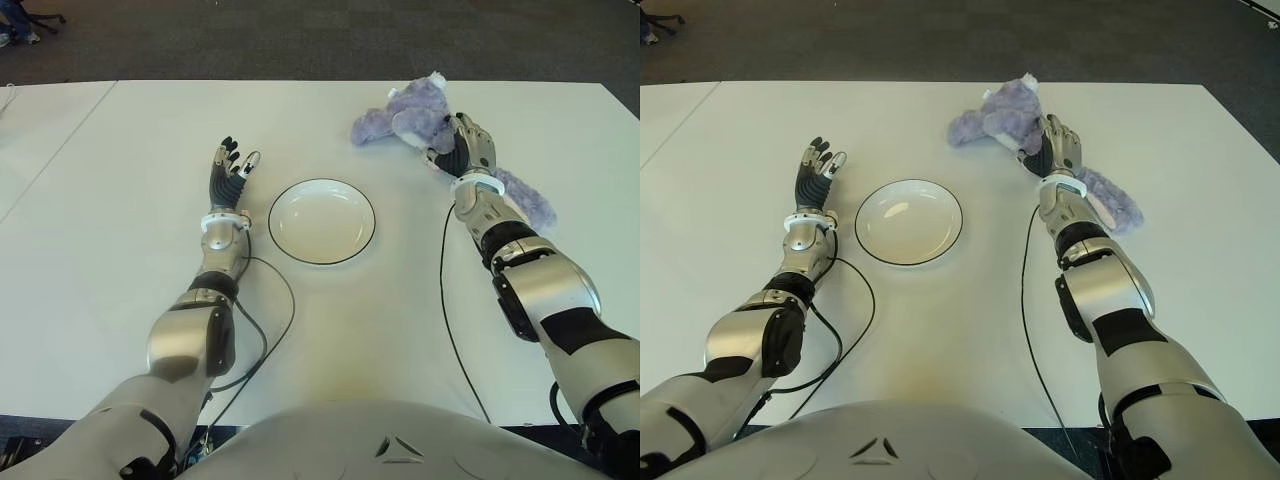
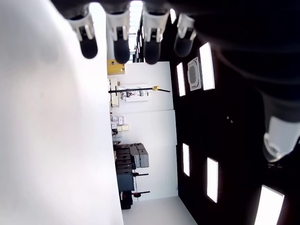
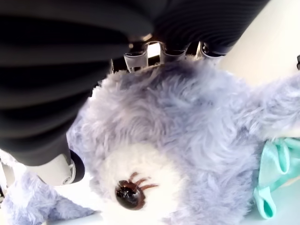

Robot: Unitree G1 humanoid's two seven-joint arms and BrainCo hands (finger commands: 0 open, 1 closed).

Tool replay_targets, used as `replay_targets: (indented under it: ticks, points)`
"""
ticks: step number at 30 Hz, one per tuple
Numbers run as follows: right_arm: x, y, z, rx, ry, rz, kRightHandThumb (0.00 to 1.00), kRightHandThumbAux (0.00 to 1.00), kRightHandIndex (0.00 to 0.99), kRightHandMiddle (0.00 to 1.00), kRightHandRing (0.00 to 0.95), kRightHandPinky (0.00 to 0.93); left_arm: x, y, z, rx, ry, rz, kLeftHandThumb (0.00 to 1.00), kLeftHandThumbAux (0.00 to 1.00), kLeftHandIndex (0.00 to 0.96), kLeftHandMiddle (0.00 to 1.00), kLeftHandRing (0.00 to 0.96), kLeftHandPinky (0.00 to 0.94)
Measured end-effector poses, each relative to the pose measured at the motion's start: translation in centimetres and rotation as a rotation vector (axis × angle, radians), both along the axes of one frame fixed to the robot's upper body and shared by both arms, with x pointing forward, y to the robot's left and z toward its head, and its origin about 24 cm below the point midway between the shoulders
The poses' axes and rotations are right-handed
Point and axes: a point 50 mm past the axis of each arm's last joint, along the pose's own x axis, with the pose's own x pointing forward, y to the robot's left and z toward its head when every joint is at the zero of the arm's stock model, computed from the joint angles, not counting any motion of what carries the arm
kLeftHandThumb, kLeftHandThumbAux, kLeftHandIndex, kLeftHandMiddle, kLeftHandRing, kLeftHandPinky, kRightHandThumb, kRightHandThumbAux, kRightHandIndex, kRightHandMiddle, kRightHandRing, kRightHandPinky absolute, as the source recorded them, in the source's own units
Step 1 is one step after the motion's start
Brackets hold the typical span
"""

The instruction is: Put the doll into the plate.

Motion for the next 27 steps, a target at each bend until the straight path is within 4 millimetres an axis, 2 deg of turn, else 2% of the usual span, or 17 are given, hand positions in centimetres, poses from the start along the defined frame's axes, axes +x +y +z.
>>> replay_targets:
  ticks: [4, 6, 16, 27]
  points:
    - [-0.1, -0.2, -0.2, 0.002, 0.004, 0.003, 0.444, 0.609, 0.111, 0.000, 0.019, 0.000, 0.0, 0.0, 0.0, 0.000, 0.000, 0.000, 0.000, 0.490, 0.023, 0.109, 0.100, 0.079]
    - [-0.2, -0.4, -0.3, 0.004, 0.012, 0.005, 0.424, 0.605, 0.110, 0.000, 0.003, 0.000, 0.0, 0.0, 0.0, 0.000, 0.000, 0.000, 0.000, 0.488, 0.025, 0.112, 0.101, 0.081]
    - [-0.7, -2.0, -0.7, -0.012, 0.061, -0.007, 0.353, 0.566, 0.082, 0.000, 0.000, 0.000, 0.0, 0.0, 0.0, 0.000, 0.000, 0.000, 0.000, 0.494, 0.024, 0.116, 0.103, 0.074]
    - [-0.7, -2.0, -0.9, -0.033, 0.087, -0.024, 0.281, 0.540, 0.030, 0.000, 0.000, 0.000, 0.0, 0.0, 0.0, 0.001, 0.000, -0.001, 0.000, 0.493, 0.019, 0.107, 0.099, 0.078]
